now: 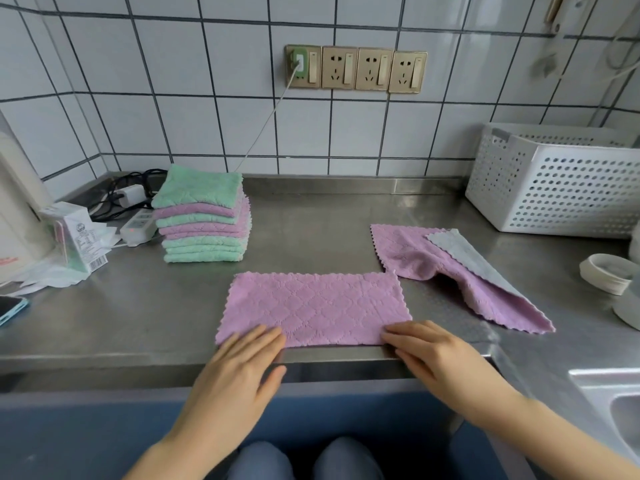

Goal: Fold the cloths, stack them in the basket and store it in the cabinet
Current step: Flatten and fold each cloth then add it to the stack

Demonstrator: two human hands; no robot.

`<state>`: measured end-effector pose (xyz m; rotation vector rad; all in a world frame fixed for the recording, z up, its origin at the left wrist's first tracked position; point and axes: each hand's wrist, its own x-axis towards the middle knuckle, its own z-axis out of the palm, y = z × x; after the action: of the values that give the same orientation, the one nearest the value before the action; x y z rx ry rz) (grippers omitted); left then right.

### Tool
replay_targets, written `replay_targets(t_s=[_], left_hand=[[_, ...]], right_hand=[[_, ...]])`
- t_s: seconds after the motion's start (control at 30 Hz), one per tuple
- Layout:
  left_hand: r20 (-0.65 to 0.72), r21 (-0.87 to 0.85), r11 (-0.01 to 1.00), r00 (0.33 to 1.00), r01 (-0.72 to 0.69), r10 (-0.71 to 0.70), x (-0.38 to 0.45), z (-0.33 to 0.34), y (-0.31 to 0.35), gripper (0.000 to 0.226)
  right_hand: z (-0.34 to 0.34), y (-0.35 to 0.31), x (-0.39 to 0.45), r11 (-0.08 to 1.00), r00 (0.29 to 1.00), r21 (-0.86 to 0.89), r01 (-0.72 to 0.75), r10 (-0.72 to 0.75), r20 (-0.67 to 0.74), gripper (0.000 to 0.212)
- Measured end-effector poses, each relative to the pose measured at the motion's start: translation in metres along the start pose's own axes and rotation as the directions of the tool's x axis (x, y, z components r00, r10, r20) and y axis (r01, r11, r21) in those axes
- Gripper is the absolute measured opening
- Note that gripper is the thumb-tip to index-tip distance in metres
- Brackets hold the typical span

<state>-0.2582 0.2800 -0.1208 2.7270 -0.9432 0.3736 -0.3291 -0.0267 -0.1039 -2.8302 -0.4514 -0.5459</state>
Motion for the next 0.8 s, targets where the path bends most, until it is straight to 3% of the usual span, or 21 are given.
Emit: replay_targets(t_s=[0.1, 0.27, 0.37, 0.43, 0.6, 0.8], left_hand=[[-0.029, -0.021, 0.994, 0.994, 0.108, -0.108, -0.009, 0.002, -0.013, 0.055], [-0.084, 0.027, 0.967, 0.964, 0.254, -0.251, -0.007, 0.002, -0.005, 0.059], [-0.117, -0.02, 0.988, 0.981, 0.153, -0.154, -0.001, 0.005, 0.019, 0.055], [-0.111, -0.092, 0.996, 0.994, 0.009, -0.019, 0.004, 0.012, 0.042, 0.054], [-0.153, -0.137, 0.979, 0.979, -0.153, 0.132, 0.021, 0.028, 0.07, 0.048], [-0.074, -0.311, 0.921, 0.972, -0.235, 0.223, 0.041, 0.026, 0.054, 0.054]], right_hand=[[-0.005, 0.009, 0.006, 0.997, 1.0, -0.074, 0.029, -0.03, -0.01, 0.021], [-0.002, 0.011, 0.008, 0.98, 0.998, -0.189, 0.062, -0.06, 0.019, 0.023], [-0.005, 0.002, 0.01, 0.98, 0.997, -0.2, 0.025, -0.038, -0.06, 0.009], [-0.009, -0.016, 0.009, 0.979, 0.994, -0.199, 0.03, -0.049, -0.093, 0.014], [-0.027, -0.055, 0.002, 0.974, 0.983, -0.156, 0.165, -0.176, -0.06, 0.011], [-0.042, -0.056, 0.001, 0.945, 0.984, 0.277, 0.176, -0.176, -0.024, 0.012]])
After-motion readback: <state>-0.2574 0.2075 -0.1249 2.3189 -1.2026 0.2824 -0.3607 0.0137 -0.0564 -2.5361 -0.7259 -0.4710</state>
